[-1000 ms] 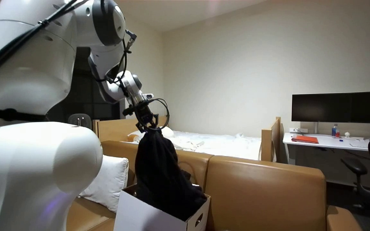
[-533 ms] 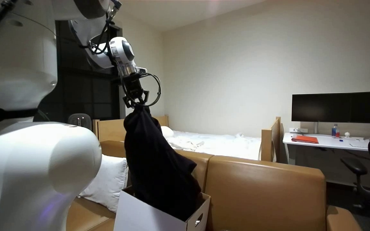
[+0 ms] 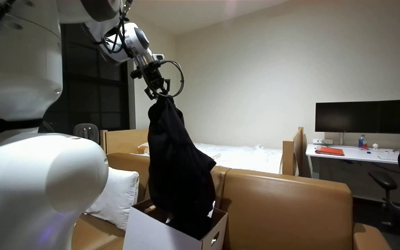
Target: Pick up the book and black cloth from the box and put them on the sofa
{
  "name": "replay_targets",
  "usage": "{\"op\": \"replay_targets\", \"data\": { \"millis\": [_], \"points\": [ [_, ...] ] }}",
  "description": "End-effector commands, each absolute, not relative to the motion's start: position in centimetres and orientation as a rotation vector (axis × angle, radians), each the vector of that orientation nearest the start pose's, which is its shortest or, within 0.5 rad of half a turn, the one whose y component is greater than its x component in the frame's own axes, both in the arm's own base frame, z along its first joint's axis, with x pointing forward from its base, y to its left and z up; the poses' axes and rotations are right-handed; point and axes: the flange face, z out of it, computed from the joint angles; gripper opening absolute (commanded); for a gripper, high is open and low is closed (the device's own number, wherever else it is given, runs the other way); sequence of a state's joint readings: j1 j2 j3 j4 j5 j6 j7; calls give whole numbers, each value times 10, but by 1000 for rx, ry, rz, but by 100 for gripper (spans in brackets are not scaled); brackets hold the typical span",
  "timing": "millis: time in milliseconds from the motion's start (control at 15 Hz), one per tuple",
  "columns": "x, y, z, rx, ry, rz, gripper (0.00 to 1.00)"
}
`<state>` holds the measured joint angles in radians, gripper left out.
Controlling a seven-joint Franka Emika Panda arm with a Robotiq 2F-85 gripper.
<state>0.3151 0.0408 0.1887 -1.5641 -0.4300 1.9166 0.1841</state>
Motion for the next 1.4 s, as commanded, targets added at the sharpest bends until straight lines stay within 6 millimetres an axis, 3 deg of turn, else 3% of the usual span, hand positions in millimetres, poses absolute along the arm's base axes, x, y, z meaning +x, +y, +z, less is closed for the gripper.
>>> {"op": "replay_targets", "data": {
  "millis": [0,333,667,867,1067,1133,1333],
  "points": [
    [538,228,734,-3247,-377,-906,6],
    [513,154,830,-3210,58,-939,6],
    [480,48,894,-3186,509,-941,6],
    [462,-26,916,-3154,790,-950,6],
    [452,-100,927,-3082,1080,-978,6],
    [452,-109,932,-3053,806,-1006,6],
    [468,-153,913,-2876,828,-897,6]
  ]
}}
